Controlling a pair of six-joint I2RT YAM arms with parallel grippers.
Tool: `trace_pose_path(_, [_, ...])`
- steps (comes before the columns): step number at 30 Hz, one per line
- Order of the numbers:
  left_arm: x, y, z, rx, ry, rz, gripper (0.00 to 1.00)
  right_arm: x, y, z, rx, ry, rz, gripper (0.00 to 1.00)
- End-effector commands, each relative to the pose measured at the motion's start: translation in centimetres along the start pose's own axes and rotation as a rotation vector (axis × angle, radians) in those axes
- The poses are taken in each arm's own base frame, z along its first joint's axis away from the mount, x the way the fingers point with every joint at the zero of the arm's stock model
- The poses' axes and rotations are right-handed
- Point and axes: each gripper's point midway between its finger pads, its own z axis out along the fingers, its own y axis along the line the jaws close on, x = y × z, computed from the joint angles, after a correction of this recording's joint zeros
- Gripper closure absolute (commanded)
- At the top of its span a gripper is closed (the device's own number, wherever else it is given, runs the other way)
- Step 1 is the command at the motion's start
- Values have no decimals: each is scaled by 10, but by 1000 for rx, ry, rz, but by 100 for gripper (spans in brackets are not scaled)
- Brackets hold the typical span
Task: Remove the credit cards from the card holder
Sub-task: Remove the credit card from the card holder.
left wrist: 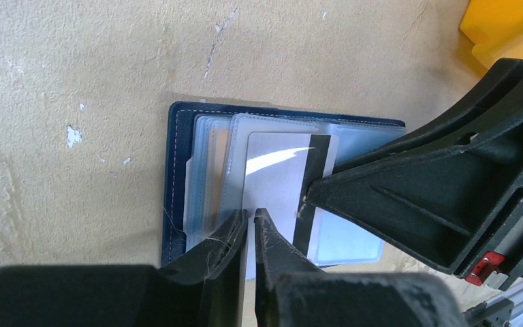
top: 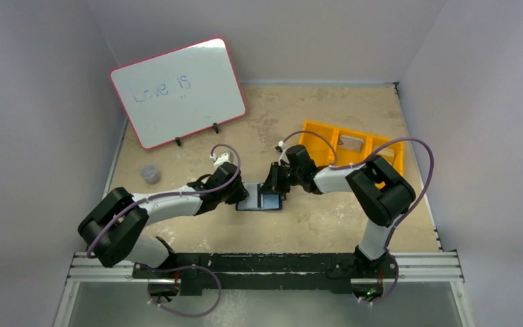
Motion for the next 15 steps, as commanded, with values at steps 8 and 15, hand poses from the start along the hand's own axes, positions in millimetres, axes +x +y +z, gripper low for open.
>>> trace_pose_path(8, [-8,17,-8,-68,-52,1,89,-7,22,-15,-67,-49,-29,100])
trace_pose_path(15, [-45,0,-36,-20,-192,-29,72,-15,34,-32,-64,-87,-79,100])
